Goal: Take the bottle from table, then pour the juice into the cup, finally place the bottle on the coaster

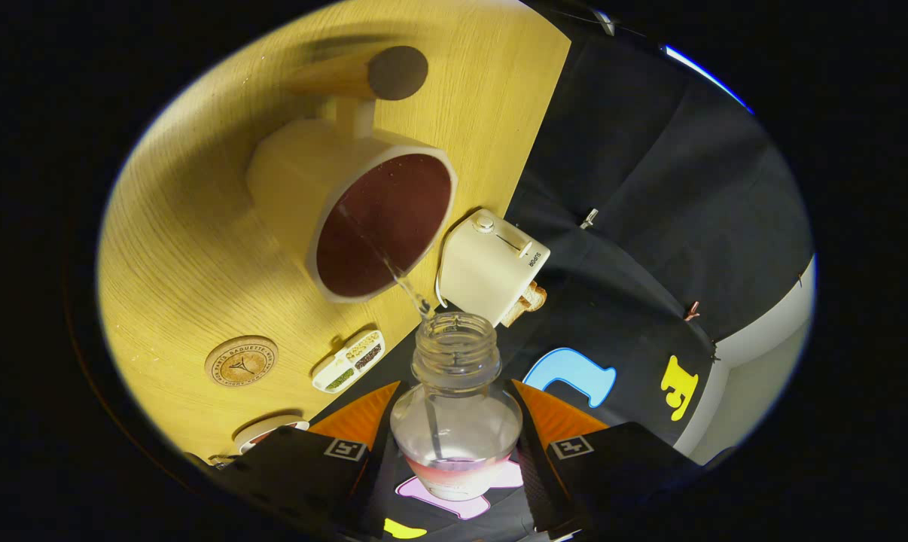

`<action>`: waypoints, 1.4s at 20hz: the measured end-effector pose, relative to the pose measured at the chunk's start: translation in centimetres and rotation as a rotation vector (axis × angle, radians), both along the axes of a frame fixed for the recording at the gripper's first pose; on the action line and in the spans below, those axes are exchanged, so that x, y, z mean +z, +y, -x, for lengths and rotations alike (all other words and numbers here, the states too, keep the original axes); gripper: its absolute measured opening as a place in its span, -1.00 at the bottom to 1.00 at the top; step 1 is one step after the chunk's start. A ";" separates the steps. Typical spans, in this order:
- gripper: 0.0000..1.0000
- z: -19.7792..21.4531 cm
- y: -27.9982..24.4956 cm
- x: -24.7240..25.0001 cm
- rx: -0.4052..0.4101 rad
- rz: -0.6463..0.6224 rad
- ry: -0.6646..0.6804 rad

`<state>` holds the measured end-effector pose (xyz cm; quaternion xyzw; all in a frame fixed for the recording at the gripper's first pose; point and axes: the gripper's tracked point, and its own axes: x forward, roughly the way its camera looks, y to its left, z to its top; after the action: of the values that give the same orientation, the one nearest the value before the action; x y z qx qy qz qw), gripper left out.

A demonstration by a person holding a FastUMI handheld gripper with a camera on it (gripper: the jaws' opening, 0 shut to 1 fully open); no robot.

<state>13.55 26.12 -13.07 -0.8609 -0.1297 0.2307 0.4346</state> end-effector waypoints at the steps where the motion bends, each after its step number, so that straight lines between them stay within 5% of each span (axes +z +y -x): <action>1: 0.45 0.0 0.0 0.0 0.002 0.001 -0.001; 20: 0.46 0.4 0.4 -0.7 -0.005 -0.003 0.027; 28: 0.46 0.5 -0.2 0.6 -0.099 -0.108 0.060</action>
<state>13.08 25.93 -12.47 -0.8342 -0.0863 0.2275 0.4949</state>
